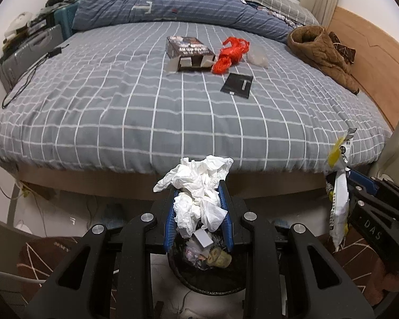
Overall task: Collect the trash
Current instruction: 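Carry the tissue and snack packet with both tools over the black bin, then open the right tool to drop the snack packet into the bin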
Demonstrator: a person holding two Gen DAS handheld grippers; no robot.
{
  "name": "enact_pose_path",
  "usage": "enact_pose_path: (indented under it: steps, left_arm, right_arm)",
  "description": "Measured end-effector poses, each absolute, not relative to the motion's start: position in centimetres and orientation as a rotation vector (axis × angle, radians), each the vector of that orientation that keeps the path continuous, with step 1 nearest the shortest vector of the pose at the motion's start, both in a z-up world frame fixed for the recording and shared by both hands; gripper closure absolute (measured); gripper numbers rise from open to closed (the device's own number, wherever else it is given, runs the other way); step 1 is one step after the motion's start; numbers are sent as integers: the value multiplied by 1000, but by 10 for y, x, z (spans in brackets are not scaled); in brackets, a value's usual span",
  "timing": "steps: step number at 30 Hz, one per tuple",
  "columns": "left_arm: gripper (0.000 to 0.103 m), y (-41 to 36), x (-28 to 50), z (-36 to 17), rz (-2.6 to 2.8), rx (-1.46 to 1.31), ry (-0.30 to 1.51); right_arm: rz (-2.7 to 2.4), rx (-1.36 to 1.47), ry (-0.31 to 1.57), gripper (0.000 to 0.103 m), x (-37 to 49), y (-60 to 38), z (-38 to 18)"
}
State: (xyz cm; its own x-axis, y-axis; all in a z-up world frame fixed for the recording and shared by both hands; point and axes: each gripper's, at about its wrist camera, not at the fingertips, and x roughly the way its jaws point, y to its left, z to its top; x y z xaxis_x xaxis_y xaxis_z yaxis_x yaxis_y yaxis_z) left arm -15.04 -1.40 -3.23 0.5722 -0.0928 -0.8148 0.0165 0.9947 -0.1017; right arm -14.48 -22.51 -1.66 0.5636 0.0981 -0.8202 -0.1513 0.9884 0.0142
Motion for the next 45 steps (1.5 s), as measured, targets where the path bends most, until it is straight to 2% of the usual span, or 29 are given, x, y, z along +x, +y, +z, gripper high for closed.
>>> enact_pose_path:
  steps: [18,34,45]
  left_arm:
    - [76,-12,-178,-80,-66,-103,1023]
    - [76,0,-157,-135,-44,-94,1097]
    - [76,15,-138,-171,-11,-97,1164]
  right_arm:
    - [175,-75,1056,76,-184,-203,-81]
    - [224,-69,1185,74,-166,-200,-149]
    - [221,-86,1307,60,-142,-182,-199]
